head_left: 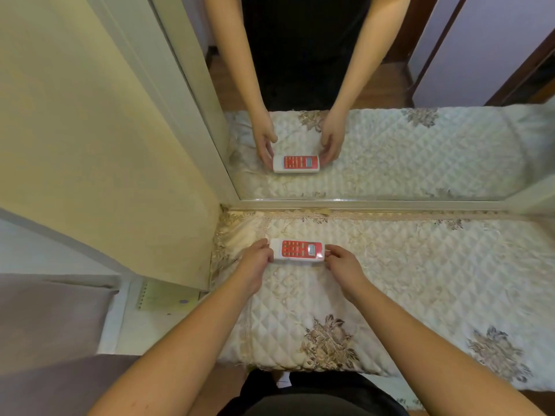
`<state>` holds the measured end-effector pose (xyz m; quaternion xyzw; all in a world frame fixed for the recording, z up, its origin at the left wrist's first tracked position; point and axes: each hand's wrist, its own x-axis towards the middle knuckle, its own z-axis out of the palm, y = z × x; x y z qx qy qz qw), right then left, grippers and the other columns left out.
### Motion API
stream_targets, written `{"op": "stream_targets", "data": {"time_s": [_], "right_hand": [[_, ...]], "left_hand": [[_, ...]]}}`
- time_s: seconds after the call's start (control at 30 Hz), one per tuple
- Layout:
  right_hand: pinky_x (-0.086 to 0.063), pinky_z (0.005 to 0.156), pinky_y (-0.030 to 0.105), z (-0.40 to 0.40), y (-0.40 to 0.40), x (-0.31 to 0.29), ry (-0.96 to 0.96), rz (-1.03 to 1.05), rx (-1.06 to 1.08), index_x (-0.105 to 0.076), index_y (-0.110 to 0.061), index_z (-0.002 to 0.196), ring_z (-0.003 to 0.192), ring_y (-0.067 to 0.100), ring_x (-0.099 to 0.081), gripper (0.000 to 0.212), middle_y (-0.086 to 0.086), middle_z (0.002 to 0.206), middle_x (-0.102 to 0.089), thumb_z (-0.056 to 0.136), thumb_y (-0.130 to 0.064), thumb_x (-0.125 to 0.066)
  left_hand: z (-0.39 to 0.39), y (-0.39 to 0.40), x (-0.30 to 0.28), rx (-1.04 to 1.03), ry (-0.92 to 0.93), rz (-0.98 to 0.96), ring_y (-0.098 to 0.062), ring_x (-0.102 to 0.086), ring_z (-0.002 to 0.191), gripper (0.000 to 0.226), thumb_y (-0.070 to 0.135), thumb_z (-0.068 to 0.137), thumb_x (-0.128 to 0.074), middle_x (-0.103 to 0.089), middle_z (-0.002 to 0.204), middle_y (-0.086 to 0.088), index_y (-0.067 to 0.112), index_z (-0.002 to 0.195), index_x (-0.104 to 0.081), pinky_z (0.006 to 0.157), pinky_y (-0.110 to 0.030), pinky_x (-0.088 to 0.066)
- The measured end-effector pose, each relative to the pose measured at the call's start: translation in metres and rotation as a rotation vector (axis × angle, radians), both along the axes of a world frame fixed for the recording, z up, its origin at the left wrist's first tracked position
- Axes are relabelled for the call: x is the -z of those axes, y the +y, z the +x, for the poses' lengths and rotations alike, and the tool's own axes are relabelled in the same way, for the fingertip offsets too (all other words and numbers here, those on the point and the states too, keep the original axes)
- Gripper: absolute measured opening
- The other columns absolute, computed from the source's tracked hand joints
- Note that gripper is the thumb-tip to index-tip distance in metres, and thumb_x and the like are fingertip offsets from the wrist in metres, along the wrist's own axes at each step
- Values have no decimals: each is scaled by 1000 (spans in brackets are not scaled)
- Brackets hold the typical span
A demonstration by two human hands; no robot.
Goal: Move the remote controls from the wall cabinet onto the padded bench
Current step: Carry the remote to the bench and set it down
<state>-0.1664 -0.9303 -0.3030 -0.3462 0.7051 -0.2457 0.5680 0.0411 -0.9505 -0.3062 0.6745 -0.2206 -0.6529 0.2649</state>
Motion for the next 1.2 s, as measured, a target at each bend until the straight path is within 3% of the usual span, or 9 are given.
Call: {"op": "stream_targets", "data": {"time_s": [0.17,0.23,0.4,0.53,0.7,0.83,1.03,1.2], "right_hand": [[-46,97,41,-6,3,3,-11,62,4,-54,-18,128,112,22,-56,37,2,124,-60,93,-22,-47],[-44,100,44,-9,6,4,-7,70,2,-49,-19,133,117,25,-53,41,4,130,-56,92,-22,-47],[-44,101,42,-13,11,2,-14,75,-24,-40,-19,140,117,25,-53,45,-1,133,-53,96,-16,-42],[-40,105,46,-12,12,0,-37,76,-52,-34,-22,144,121,23,-51,49,-4,135,-53,96,-21,-45],[-39,106,46,-11,11,0,-53,80,-56,-37,-22,142,121,21,-51,48,-3,135,-55,95,-21,-47],[-42,104,45,-10,12,-2,-33,63,-64,-39,-22,140,120,21,-51,45,1,138,-52,95,-18,-44],[-41,93,33,-13,19,-20,154,-24,-142,-42,-16,139,121,22,-50,42,4,138,-51,97,-16,-41],[-40,91,30,-11,25,-34,181,-86,-259,-51,-14,133,113,19,-53,37,4,132,-57,97,-16,-42]], "left_hand": [[-13,7,-29,11,-21,60,-26,-46,127,72,-4,76,-48,-52,131,-7,10,145,-33,112,-40,-32],[-13,9,-28,50,-45,49,-27,-40,131,74,-5,78,-46,-43,142,-8,13,148,-29,114,-41,-28],[-12,17,-28,68,-111,15,-22,-39,129,74,-10,82,-42,-37,149,-8,15,150,-26,97,-31,-31],[-12,26,-25,114,-89,26,-18,-44,119,78,-9,79,-42,-46,143,-2,14,150,-21,101,-34,-33],[-9,31,-24,143,-78,25,-16,-44,120,79,-2,80,-45,-45,144,2,17,151,-18,111,-41,-29],[-7,33,-27,138,-86,10,-18,-41,126,80,-6,79,-42,-41,148,1,17,152,-18,103,-34,-31],[5,47,-32,188,-180,-1,-18,-44,123,67,1,86,-42,-46,141,-4,18,149,-27,109,-37,-34],[17,67,-43,329,-285,-13,-14,-52,110,51,10,91,-43,-55,126,0,21,141,-41,96,-29,-42]]}}
